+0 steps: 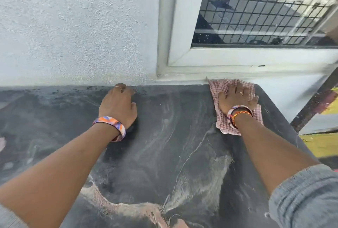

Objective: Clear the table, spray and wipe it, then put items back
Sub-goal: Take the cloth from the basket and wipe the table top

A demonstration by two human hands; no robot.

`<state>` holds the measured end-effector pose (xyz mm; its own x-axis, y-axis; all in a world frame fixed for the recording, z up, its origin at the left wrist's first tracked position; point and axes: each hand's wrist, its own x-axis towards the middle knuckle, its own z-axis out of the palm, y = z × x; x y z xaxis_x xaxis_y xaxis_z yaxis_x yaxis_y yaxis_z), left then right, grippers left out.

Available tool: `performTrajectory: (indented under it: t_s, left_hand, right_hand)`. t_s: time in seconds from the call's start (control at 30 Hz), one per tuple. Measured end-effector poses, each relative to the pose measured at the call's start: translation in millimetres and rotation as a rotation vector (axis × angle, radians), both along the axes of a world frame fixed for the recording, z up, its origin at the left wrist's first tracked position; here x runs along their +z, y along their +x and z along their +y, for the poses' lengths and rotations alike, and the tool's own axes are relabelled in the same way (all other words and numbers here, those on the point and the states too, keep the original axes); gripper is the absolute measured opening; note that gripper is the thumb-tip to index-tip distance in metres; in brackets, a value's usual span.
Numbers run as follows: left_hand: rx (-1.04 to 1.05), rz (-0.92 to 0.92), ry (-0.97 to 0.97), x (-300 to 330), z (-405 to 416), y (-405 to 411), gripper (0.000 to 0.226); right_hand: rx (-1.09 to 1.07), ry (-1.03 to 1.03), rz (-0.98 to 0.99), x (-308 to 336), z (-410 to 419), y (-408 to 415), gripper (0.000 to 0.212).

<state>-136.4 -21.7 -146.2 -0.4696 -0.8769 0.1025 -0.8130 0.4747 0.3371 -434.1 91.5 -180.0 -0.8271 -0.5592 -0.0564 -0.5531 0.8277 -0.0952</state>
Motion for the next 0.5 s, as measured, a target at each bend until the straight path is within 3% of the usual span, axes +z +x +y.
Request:
performTrajectory:
  t_s: [0.17, 0.5]
  left_hand:
    - [0.060, 0.013, -0.005, -4.2, -14.9, 16.0, 0.040]
    - [0.257, -0.030, -0.028, 4.2, -18.4, 59.4, 0.035]
  right_hand:
    - [0.156, -0.012, 0.015, 4.3, -23.4, 18.8, 0.054]
    - [0.828, -0.196, -0.066, 2.1, -104.3, 226.1, 0.049]
